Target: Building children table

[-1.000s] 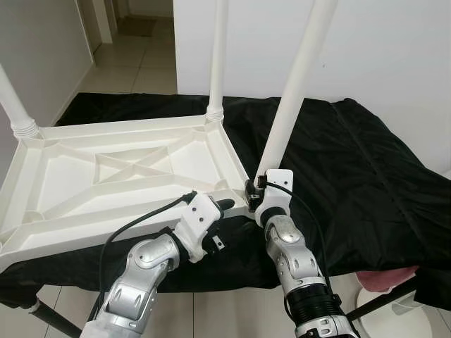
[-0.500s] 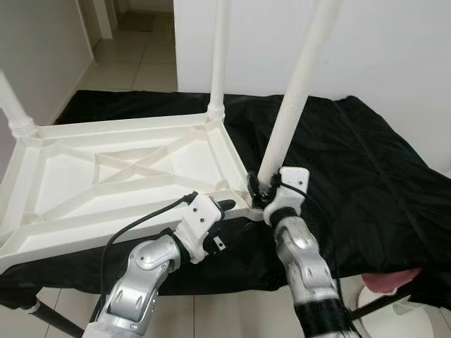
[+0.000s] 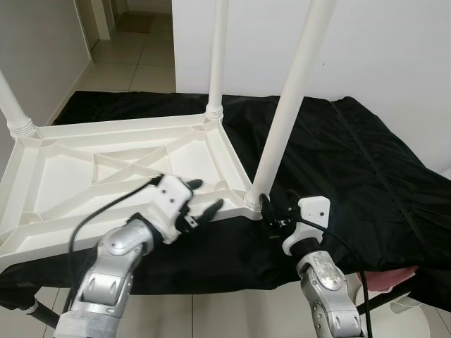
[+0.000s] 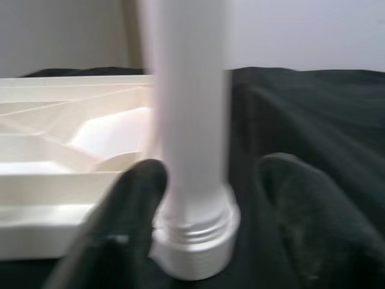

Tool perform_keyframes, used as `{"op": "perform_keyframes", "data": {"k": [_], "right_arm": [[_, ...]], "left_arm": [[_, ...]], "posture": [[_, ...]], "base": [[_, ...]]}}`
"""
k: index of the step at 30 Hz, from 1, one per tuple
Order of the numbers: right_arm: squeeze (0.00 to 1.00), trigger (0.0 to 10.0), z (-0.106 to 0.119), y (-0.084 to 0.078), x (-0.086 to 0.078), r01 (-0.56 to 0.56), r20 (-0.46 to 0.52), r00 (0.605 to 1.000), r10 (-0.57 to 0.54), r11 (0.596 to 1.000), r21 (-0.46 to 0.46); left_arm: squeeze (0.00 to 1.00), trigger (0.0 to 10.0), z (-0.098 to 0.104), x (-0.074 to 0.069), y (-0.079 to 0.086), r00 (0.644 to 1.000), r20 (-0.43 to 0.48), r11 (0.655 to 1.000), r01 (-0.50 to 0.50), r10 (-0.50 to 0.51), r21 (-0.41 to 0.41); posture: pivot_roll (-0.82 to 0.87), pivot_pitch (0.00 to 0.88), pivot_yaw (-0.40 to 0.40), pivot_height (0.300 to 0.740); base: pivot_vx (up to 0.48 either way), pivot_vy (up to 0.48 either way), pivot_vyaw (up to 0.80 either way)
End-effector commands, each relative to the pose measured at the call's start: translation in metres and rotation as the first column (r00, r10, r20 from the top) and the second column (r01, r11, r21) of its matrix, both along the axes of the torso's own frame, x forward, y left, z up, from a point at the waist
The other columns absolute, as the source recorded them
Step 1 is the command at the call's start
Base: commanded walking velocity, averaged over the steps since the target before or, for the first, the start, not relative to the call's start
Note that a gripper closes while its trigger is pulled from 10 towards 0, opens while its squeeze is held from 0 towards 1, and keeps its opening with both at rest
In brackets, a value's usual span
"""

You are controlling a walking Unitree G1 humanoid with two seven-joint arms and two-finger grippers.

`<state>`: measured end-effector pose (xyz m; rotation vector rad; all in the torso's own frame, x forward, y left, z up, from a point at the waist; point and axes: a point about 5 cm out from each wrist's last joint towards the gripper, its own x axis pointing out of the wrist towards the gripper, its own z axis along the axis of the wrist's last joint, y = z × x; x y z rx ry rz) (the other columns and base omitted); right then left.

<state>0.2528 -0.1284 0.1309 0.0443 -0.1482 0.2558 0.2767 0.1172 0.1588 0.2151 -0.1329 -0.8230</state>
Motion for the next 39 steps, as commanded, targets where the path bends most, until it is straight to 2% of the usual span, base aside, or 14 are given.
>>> {"op": "perform_keyframes", "data": {"k": [1, 2, 8, 9, 11, 12, 13, 19, 22, 28, 29, 32, 36, 39], "right_arm": [[0.00, 3.5, -0.003, 0.000, -0.004, -0.034, -0.009, 0.999, 0.034, 0.999, -0.006], [0.00, 0.0, -0.005, 0.000, -0.006, -0.056, -0.016, 0.998, 0.056, 0.998, -0.004], [0.00, 0.0, -0.007, 0.008, -0.006, -0.176, -0.052, 0.983, 0.178, 0.984, 0.037], [0.00, 3.1, -0.008, 0.014, -0.005, -0.239, -0.072, 0.967, 0.243, 0.969, 0.066], [0.00, 3.1, -0.008, 0.018, -0.005, -0.278, -0.083, 0.955, 0.285, 0.957, 0.086], [0.00, 5.7, -0.007, 0.021, -0.003, -0.301, -0.073, 0.949, 0.306, 0.951, 0.072], [0.00, 10.0, -0.004, 0.022, 0.004, -0.304, -0.062, 0.950, 0.308, 0.951, 0.063], [0.00, 10.0, -0.001, 0.022, 0.015, -0.298, -0.054, 0.952, 0.302, 0.952, 0.065], [0.00, 10.0, 0.001, 0.018, 0.028, -0.279, -0.045, 0.958, 0.282, 0.958, 0.061], [0.00, 10.0, 0.003, 0.009, 0.037, -0.244, -0.043, 0.968, 0.247, 0.968, 0.064], [0.00, 10.0, 0.002, -0.002, 0.044, -0.206, -0.050, 0.977, 0.209, 0.977, 0.056], [0.00, 10.0, 0.002, -0.006, 0.046, -0.191, -0.052, 0.980, 0.193, 0.980, 0.051], [0.00, 10.0, 0.000, -0.031, 0.055, -0.095, -0.062, 0.993, 0.098, 0.994, 0.045], [0.00, 10.0, 0.000, -0.031, 0.055, -0.095, -0.062, 0.993, 0.098, 0.994, 0.045]], "left_arm": [[0.00, 10.0, 0.000, 0.003, 0.001, 1.000, 0.000, 1.000, -0.029, 0.029, -0.006], [0.00, 10.0, 0.001, 0.004, 0.002, 0.999, 0.002, 0.999, -0.032, 0.032, -0.006], [0.00, 10.0, 0.003, 0.006, 0.001, 0.999, 0.005, 0.999, -0.042, 0.042, -0.022], [0.00, 10.0, 0.002, 0.005, 0.000, 0.999, 0.004, 0.999, -0.042, 0.042, -0.027], [0.00, 10.0, 0.002, 0.005, 0.000, 0.999, 0.003, 0.999, -0.042, 0.042, -0.029], [0.00, 10.0, 0.002, 0.004, -0.001, 0.999, 0.001, 0.999, -0.040, 0.040, -0.030], [0.00, 10.0, 0.000, 0.003, -0.003, 0.999, -0.005, 0.999, -0.035, 0.035, -0.031], [0.00, 10.0, -0.001, 0.001, -0.006, 0.999, -0.007, 0.999, -0.033, 0.033, -0.035], [0.00, 10.0, -0.002, 0.001, -0.006, 0.999, -0.008, 0.999, -0.039, 0.039, -0.032], [0.00, 10.0, -0.005, 0.001, -0.004, 0.999, -0.012, 0.999, -0.043, 0.042, -0.022], [0.00, 10.0, -0.007, 0.000, -0.004, 0.999, -0.018, 0.999, -0.045, 0.045, -0.023], [0.00, 10.0, -0.008, 0.000, -0.005, 0.999, -0.020, 0.999, -0.046, 0.046, -0.023], [0.00, 10.0, -0.010, -0.003, -0.007, 0.999, -0.031, 0.999, -0.042, 0.041, -0.028], [0.00, 10.0, -0.010, -0.003, -0.007, 0.999, -0.031, 0.999, -0.042, 0.041, -0.028]], "posture": [[0.04, 0.000, -0.053, 0.740], [0.03, 0.000, -0.047, 0.740], [0.03, 0.000, -0.044, 0.740], [0.03, 0.000, -0.043, 0.740], [0.03, 0.000, -0.043, 0.740], [0.03, 0.000, -0.042, 0.740], [0.04, 0.001, -0.045, 0.740], [0.04, 0.002, -0.050, 0.740], [0.04, 0.000, -0.053, 0.740], [0.05, 0.000, -0.054, 0.740], [0.05, 0.000, -0.054, 0.740], [0.04, 0.001, -0.053, 0.740], [0.04, 0.006, -0.050, 0.740], [0.04, 0.006, -0.050, 0.740]], "base": [[0.000, 0.000, 0.00], [0.000, 0.000, 0.00], [0.000, 0.000, 0.00], [0.000, 0.000, 0.00], [0.000, 0.000, 0.00], [0.000, 0.000, 0.00], [0.000, 0.000, 0.00], [0.000, 0.000, 0.00], [0.000, 0.000, 0.00], [0.000, 0.000, 0.00], [0.000, 0.000, 0.00], [0.000, 0.000, 0.00], [0.000, 0.000, 0.00], [0.000, 0.000, 0.00]]}}
